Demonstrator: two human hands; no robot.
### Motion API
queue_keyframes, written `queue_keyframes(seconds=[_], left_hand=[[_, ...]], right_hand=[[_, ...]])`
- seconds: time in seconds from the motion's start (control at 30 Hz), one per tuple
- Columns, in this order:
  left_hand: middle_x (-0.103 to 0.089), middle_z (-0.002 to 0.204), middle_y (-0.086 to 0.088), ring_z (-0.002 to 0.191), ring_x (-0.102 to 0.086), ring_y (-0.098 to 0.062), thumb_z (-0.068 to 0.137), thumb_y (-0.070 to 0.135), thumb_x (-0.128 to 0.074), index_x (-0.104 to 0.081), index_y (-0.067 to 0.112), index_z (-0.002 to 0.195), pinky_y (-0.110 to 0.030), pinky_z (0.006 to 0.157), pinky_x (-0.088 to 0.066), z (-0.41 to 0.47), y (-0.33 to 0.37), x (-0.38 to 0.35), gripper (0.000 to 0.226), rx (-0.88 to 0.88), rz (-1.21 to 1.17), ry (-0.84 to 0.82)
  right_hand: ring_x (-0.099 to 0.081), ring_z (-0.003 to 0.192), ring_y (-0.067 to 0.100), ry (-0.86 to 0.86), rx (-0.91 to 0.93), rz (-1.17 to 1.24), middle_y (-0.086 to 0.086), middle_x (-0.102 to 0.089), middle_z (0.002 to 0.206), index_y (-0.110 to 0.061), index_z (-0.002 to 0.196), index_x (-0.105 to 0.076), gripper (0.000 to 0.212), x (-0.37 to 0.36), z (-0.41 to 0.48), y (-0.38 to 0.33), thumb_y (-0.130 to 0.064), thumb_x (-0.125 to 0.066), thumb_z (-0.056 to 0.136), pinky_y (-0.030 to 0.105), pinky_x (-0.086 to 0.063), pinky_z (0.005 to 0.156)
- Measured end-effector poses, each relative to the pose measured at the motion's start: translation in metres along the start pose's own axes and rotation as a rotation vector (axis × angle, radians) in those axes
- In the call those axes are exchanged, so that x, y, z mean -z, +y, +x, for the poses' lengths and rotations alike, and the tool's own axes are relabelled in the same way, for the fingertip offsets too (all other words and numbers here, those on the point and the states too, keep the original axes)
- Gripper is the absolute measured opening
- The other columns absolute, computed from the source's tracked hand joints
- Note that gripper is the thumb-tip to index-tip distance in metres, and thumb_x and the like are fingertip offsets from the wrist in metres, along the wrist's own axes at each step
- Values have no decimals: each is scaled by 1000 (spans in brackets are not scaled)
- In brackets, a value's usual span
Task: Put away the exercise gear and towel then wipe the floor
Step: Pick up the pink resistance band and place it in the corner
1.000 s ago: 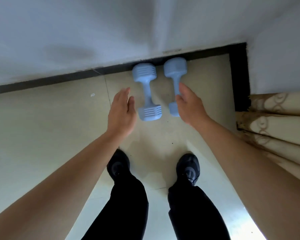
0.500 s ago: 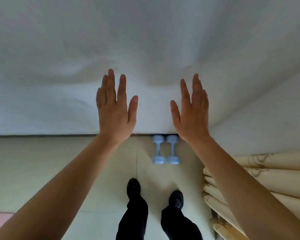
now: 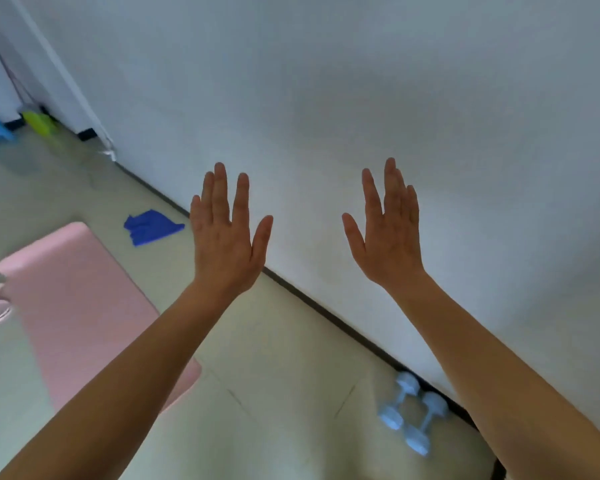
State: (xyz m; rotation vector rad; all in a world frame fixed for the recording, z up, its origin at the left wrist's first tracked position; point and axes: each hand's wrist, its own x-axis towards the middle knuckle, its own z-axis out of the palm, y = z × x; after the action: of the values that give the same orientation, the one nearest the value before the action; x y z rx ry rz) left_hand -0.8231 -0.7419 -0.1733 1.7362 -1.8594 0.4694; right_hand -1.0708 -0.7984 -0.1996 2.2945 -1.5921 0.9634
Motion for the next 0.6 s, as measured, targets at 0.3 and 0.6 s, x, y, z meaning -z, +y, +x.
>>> queue_keyframes(seconds=[0.3,0.6], left_hand=[[-13,161,-23,149,-12,-40,103,51,-25,-25,7,153,-60,116,-19,-165,-248,193,68,307,288,39],[-17,161,-22,148,-17,-40,101,50,-30,-29,9,152,-61,114,-23,-353,-442,362,66,666,515,10]], right_hand=[[-7,154,35,11,289,253,21,-1,166,-11,160,-14,69,-51,3,-325,-43,-41,105,53,-15,122],[-24,147,43,-184,652,444,26,-16,162,-10,156,-27,68,-103,-70,-673,-44,-45,101,59,-25,116]])
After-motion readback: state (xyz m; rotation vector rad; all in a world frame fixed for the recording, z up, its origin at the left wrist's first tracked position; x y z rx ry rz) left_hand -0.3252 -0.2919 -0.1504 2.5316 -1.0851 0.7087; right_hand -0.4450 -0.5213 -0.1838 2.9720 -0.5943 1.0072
